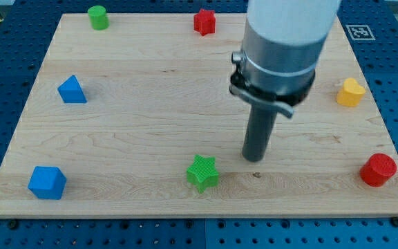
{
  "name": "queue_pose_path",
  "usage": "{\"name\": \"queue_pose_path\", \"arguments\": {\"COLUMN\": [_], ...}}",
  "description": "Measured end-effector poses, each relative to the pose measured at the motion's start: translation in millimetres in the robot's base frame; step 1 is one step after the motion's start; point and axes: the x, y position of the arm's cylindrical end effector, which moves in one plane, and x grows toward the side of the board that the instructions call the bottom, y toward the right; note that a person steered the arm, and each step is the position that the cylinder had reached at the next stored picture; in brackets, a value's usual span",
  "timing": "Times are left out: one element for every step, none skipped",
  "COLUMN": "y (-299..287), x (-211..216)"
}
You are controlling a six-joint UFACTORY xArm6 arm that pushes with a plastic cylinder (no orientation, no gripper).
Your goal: Move the green star diagonally top right to the cube
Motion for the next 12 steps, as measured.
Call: {"name": "queue_pose_path", "arguments": {"y": [0,0,-7,-15,-47,-87,-125,-140,-140,-134,-120,-114], "x": [32,46,59,53,39,28,19,12,9,3,-4,-14]}}
